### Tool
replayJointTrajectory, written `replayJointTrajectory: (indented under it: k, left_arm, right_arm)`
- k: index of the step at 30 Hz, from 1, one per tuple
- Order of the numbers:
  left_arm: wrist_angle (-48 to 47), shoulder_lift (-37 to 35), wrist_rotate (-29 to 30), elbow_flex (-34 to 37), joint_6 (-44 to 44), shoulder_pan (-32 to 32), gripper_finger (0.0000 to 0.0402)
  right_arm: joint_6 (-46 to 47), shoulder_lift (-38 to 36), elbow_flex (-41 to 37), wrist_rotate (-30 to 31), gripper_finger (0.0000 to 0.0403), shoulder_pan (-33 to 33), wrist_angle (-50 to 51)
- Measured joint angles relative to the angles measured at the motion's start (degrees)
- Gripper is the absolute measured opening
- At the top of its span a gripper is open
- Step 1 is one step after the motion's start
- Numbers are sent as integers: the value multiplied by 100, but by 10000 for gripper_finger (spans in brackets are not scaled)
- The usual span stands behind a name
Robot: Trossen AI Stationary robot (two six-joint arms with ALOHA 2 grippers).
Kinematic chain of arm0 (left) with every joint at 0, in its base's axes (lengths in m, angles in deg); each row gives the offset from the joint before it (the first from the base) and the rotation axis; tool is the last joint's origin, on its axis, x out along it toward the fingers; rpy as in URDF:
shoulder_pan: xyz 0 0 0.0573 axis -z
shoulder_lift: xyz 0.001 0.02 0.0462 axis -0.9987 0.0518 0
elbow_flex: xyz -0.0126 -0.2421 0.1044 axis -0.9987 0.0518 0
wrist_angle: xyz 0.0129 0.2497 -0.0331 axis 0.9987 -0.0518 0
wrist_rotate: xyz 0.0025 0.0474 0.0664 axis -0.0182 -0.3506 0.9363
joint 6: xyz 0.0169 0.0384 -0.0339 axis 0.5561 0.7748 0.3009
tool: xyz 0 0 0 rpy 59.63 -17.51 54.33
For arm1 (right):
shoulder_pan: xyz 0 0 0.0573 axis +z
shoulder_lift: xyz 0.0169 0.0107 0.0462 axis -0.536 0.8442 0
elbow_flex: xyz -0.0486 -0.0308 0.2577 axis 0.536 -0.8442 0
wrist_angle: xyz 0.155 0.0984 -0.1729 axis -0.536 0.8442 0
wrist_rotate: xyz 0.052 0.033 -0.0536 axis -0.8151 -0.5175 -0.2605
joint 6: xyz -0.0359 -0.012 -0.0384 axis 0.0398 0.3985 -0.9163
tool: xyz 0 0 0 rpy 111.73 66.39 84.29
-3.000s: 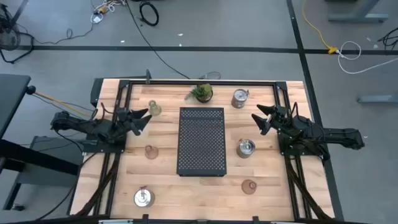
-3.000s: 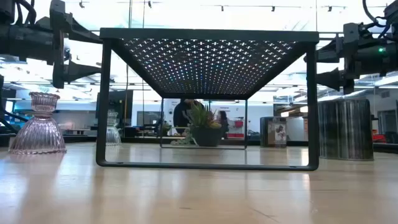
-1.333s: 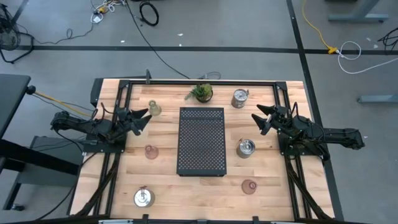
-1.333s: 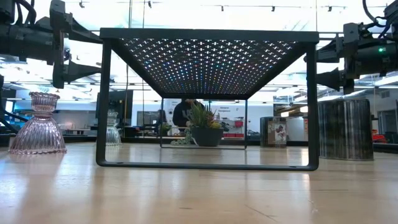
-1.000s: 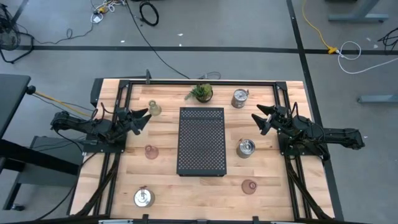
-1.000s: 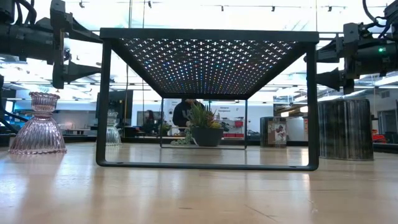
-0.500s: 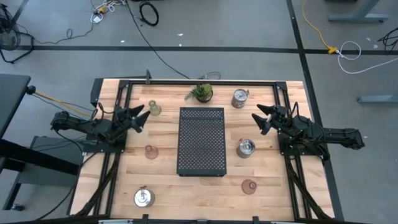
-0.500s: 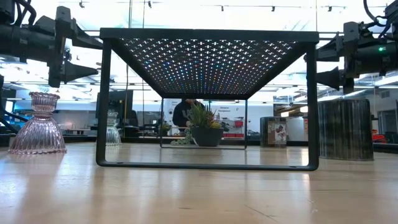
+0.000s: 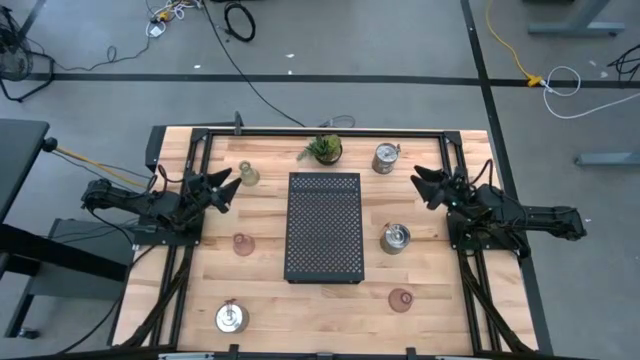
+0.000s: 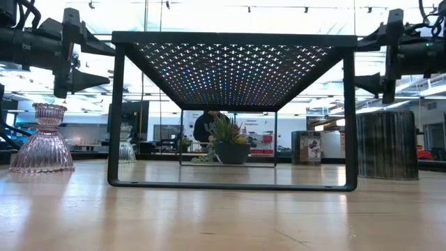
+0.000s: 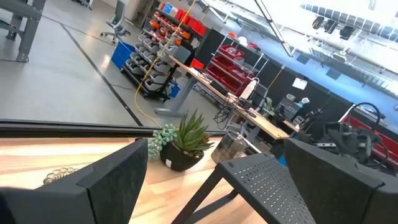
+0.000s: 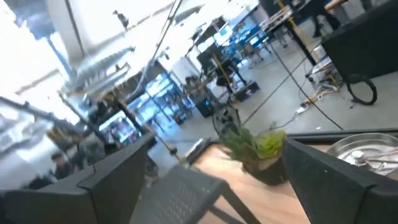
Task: Pick & Place candle stick holders
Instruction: Put the top scented candle can on the shelf
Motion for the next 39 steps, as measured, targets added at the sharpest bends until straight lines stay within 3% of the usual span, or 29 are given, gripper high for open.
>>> replayJointTrajectory:
  k: [5,18,23,39]
  left_arm:
    - [-3,0,2,2,160,0,378]
    - [-11,0,-204,2,201,0,378]
    - [-96,0,-231,1,203,0,378]
    - [-397,2,-192,1,202,0,378]
  right_arm:
    - [203,2,0,96,369,0,-331]
    - [259,0,0,1437,369,-11,-736]
    - [235,0,0,1450,369,-11,-895]
    - [871,-2,0,2369,369,-13,-3142]
